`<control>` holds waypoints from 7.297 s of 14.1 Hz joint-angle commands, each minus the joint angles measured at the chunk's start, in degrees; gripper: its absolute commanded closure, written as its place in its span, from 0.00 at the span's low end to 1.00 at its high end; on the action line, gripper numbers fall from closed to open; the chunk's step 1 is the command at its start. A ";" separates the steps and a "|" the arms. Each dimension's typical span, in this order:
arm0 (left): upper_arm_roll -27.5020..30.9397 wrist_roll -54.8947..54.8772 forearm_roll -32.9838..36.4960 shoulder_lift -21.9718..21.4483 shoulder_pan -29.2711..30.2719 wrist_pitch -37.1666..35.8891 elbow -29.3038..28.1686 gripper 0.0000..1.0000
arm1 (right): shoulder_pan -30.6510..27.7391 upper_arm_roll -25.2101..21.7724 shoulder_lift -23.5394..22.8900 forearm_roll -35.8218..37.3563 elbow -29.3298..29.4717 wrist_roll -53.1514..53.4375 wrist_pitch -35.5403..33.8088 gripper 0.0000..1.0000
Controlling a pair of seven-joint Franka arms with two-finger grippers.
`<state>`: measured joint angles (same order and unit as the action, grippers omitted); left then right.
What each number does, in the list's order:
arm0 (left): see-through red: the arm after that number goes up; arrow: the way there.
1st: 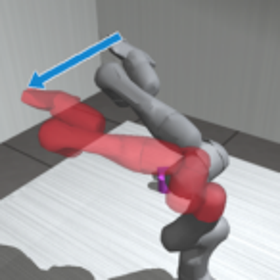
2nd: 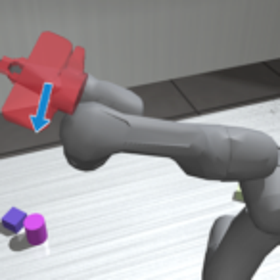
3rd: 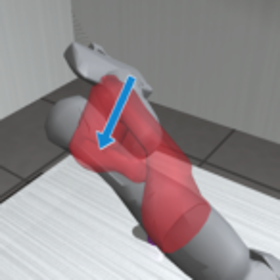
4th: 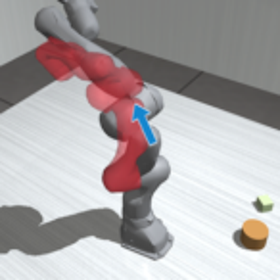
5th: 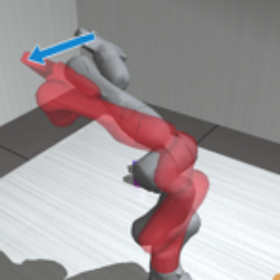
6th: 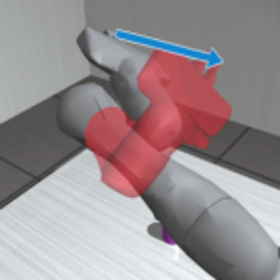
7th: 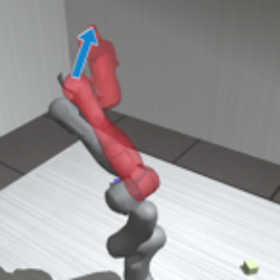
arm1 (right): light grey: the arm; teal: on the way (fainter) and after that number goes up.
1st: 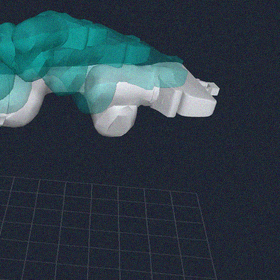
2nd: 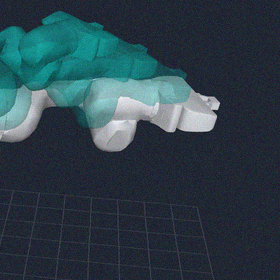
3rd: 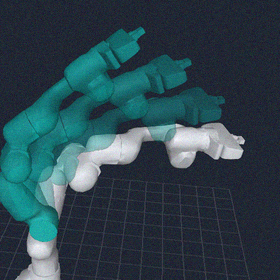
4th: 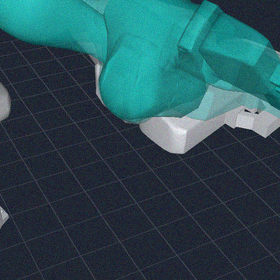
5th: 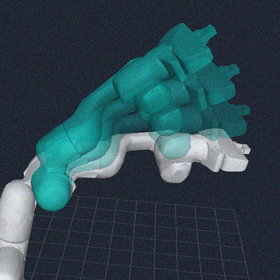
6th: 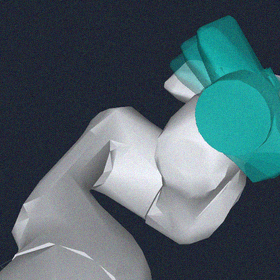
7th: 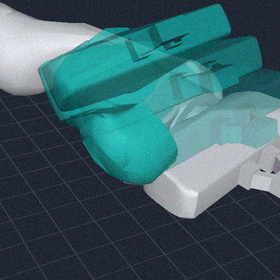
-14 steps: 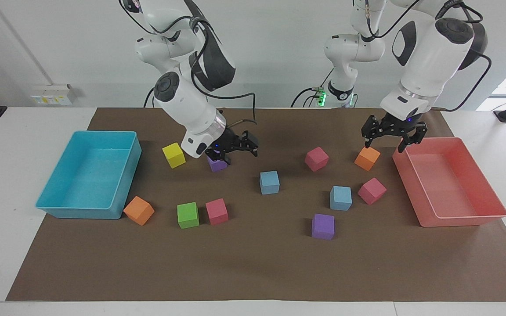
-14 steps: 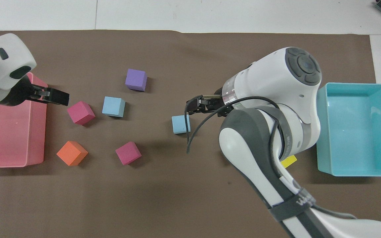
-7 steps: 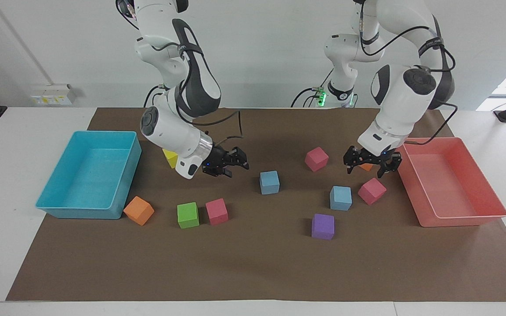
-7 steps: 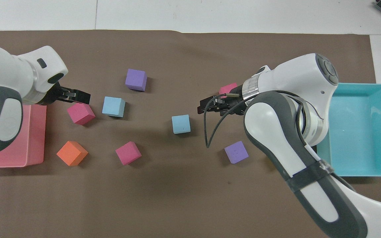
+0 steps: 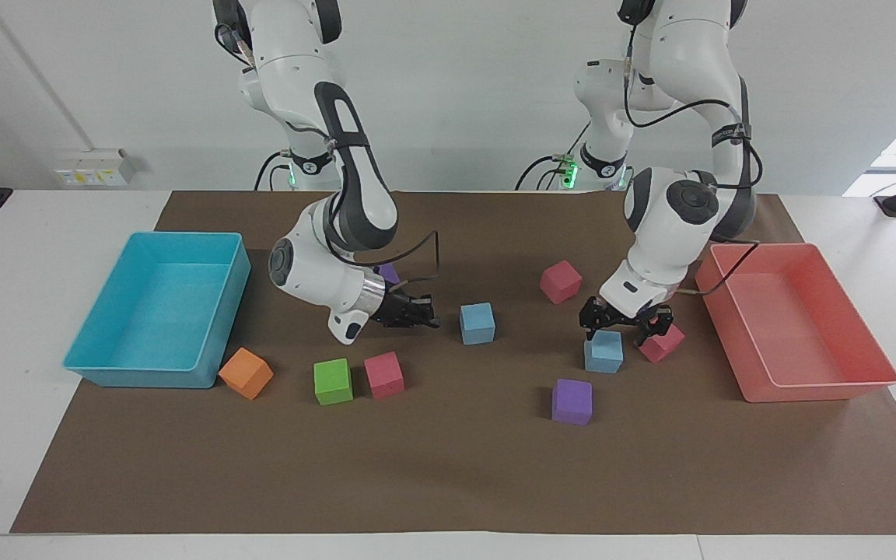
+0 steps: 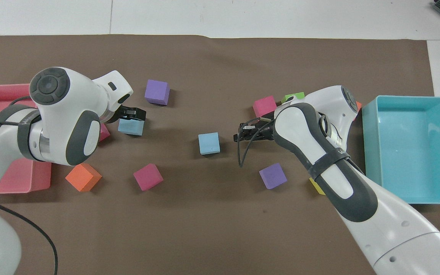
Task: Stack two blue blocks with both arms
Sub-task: 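Grasp the other blue cube with the left gripper while the right gripper waits, then carry the held blue cube with the left gripper over the center cube, then lower the blue cube onto the center cube and open the left gripper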
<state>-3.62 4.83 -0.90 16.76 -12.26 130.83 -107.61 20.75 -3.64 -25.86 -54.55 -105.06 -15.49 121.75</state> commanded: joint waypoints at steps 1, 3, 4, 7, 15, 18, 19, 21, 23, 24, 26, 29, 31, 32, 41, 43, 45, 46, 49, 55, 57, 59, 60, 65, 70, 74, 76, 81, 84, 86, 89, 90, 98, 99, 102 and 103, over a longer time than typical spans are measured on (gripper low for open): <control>0.81 0.88 0.38 0.29 -0.58 4.51 -3.04 0.00 | -0.10 0.21 -0.33 -6.43 -2.25 -4.98 1.29 1.00; 0.90 0.88 0.38 1.60 -0.40 4.96 -3.39 0.00 | -0.18 0.30 -0.60 -8.80 -2.34 -5.77 2.26 1.00; 0.81 0.88 0.38 2.05 -0.75 5.39 -3.57 0.00 | 0.16 0.21 -1.03 -11.78 -2.35 -7.52 2.52 1.00; 0.81 0.97 0.38 1.79 -0.67 5.13 -4.53 0.00 | 0.43 0.30 -0.78 -13.57 -3.13 -8.32 2.52 1.00; 0.81 3.87 0.38 1.17 -0.93 4.35 -5.77 0.87 | 0.52 0.21 -0.33 -17.00 -5.33 -10.78 2.61 1.00; 0.90 4.31 0.38 1.09 -1.01 3.73 -5.68 1.00 | 0.43 0.21 -0.25 -16.91 -5.60 -11.57 2.70 1.00; 0.90 5.44 0.38 0.82 -1.28 3.21 -5.51 1.00 | 0.52 0.13 -0.16 -16.91 -5.95 -11.66 2.79 1.00; 0.99 6.33 0.38 -1.71 -1.54 0.67 -5.15 1.00 | 0.52 0.21 -0.16 -16.91 -6.04 -11.66 2.79 1.00; 0.99 6.51 0.38 -5.66 -1.63 -4.15 -4.54 1.00 | 0.52 0.13 -0.16 -16.91 -6.04 -11.66 2.88 1.00; 0.90 6.51 0.38 -7.25 -1.80 -6.97 -3.23 1.00 | 0.52 0.13 -0.16 -17.00 -6.04 -11.66 2.88 1.00; 0.73 8.69 0.38 -8.32 -2.42 -12.07 0.10 1.00 | 0.52 0.21 -0.16 -16.91 -6.04 -11.66 2.88 1.00; 0.72 17.11 0.38 -7.53 -7.07 -12.88 2.84 1.00 | 0.52 0.13 -0.16 -16.91 -5.95 -11.66 2.88 1.00; 0.72 23.35 0.46 -5.52 -9.88 -13.93 7.39 1.00 | 0.52 0.21 -0.16 -16.91 -5.95 -11.66 2.88 1.00; 0.72 26.34 0.46 -3.24 -11.89 -13.85 9.59 1.00 | 0.52 0.21 -0.16 -16.91 -6.04 -11.66 2.88 1.00; 0.55 39.80 0.38 3.36 -22.00 -9.11 11.90 1.00 | 0.52 0.21 -0.16 -16.91 -5.95 -11.66 2.88 1.00; 0.55 40.70 0.46 3.55 -22.46 -8.40 11.72 1.00 | 0.52 0.21 -0.16 -16.91 -5.95 -11.66 2.88 1.00; 0.55 40.70 0.46 4.25 -23.16 -6.30 10.85 1.00 | 0.52 0.13 -0.16 -16.91 -5.95 -11.58 2.88 1.00; 0.55 40.70 0.46 4.25 -23.16 -5.94 10.41 1.00 | 0.52 0.13 -0.16 -16.91 -5.95 -11.66 2.88 1.00; 0.55 40.70 0.46 4.16 -23.16 -6.29 9.61 1.00 | 0.52 0.21 -0.16 -16.91 -5.95 -11.66 2.79 1.00; 0.64 40.87 0.55 3.64 -23.69 -6.73 8.12 1.00 | 0.52 0.21 -0.16 -16.91 -5.95 -11.58 2.88 1.00; 0.64 40.87 0.55 3.46 -23.87 -6.73 7.68 1.00 | 0.52 0.13 -0.16 -16.91 -5.95 -11.66 2.88 1.00; 0.64 40.87 0.55 3.37 -23.96 -6.73 7.50 1.00 | 0.52 0.21 -0.16 -16.91 -5.95 -11.58 2.88 1.00; 0.64 40.87 0.55 3.28 -23.96 -6.73 7.50 1.00 | 0.52 0.21 -0.16 -16.91 -5.95 -11.58 2.88 1.00; 0.72 40.96 0.55 3.20 -24.04 -7.87 7.24 1.00 | 0.52 0.21 -0.16 -16.91 -5.95 -11.58 2.88 1.00; 0.64 41.31 2.13 3.11 -24.04 -8.66 7.59 1.00 | 0.52 0.13 -0.16 -16.91 -5.95 -11.66 2.88 1.00; 0.72 42.54 2.49 3.02 -24.57 -9.10 7.85 1.00 | 0.52 0.13 -0.16 -16.91 -5.95 -11.66 2.88 1.00; 0.72 42.54 2.49 3.02 -24.57 -9.02 7.85 1.00 | 0.52 0.21 -0.16 -16.91 -5.95 -11.58 2.88 1.00; 0.72 44.03 4.16 3.02 -24.57 -9.37 7.86 1.00 | 0.52 0.21 -0.16 -16.91 -5.95 -11.66 2.88 1.00; 0.72 44.04 4.16 3.02 -24.57 -9.37 7.85 1.00 | 0.52 0.21 -0.16 -16.91 -5.95 -11.66 2.88 1.00; 0.64 44.12 4.16 2.76 -24.57 -9.46 7.68 1.00 | 0.52 0.13 -0.16 -16.91 -5.95 -11.66 2.88 1.00; 0.64 44.21 4.16 2.76 -24.66 -9.54 7.77 1.00 | 0.52 0.13 -0.16 -16.91 -5.95 -11.66 2.88 1.00; 0.64 44.21 4.16 2.76 -24.83 -9.54 7.77 1.00 | 0.52 0.21 -0.16 -16.91 -5.95 -11.66 2.88 1.00; 0.55 44.21 4.16 2.67 -24.83 -9.19 7.59 1.00 | 0.61 0.21 -0.16 -16.91 -5.95 -11.58 2.88 1.00; 0.55 44.21 4.16 2.67 -24.75 -9.10 7.59 0.98 | 0.52 0.13 -0.16 -16.91 -5.95 -11.66 2.88 1.00; 0.55 44.21 4.16 2.67 -24.75 -8.84 7.50 0.77 | 0.52 0.21 -0.16 -16.91 -5.95 -11.66 2.88 1.00; 0.55 44.21 4.16 2.75 -24.66 -8.75 7.42 0.71 | 0.52 0.13 -0.16 -16.91 -5.95 -11.66 2.88 1.00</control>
<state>-4.02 47.55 1.92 20.92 -35.74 122.15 -98.74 21.19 -3.66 -26.95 -69.40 -109.61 -24.55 122.96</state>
